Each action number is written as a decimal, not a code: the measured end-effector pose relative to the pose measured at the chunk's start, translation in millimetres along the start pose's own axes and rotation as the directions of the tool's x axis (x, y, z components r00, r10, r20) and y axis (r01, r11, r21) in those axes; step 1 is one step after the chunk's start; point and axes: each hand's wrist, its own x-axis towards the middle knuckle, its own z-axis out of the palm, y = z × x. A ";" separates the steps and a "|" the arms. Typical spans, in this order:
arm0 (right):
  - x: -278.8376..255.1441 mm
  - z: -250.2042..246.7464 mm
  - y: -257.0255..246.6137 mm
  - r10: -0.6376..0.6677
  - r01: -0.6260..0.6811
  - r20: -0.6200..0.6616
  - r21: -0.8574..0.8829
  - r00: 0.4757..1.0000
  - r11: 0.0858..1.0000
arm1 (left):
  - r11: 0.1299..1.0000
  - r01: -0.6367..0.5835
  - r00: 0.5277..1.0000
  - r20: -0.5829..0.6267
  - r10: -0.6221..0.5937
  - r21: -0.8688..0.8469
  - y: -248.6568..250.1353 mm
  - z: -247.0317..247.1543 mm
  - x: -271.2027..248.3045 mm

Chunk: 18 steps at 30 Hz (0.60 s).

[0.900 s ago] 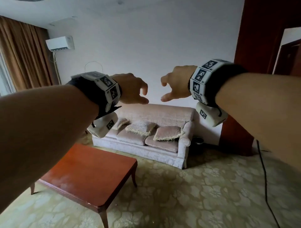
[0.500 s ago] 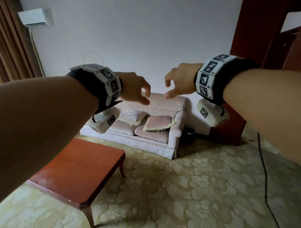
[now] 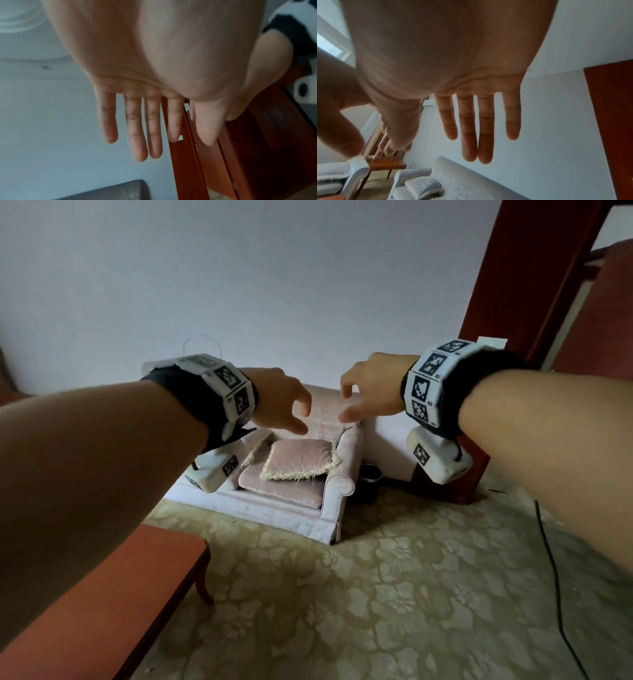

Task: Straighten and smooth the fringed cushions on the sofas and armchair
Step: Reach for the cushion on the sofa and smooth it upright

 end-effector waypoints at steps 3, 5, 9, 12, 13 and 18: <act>50.8 17.8 17.4 -0.006 0.006 0.055 0.009 0.998 1.000 | 0.999 -0.037 0.999 0.002 0.037 -0.021 -15.7 12.9 52.8; 88.5 29.6 29.1 -0.011 0.010 0.063 0.018 0.998 1.000 | 0.998 -0.057 0.997 0.055 0.056 0.010 -30.4 24.2 86.1; 169.2 55.3 46.3 -0.041 0.037 0.062 0.062 0.997 0.997 | 0.997 -0.057 0.992 0.112 0.051 0.054 -68.7 46.9 161.2; 239.2 84.4 64.1 -0.057 0.053 0.065 0.067 0.996 0.996 | 0.997 -0.040 0.993 0.117 0.032 0.069 -100.2 64.0 228.2; 266.0 95.5 71.3 -0.062 0.058 0.064 0.070 0.996 0.996 | 0.997 -0.040 0.992 0.124 0.031 0.069 -110.9 70.2 253.0; 403.7 128.8 110.2 -0.067 0.059 0.087 0.089 0.994 0.994 | 0.996 -0.025 0.984 0.176 0.009 0.091 -172.3 84.7 376.1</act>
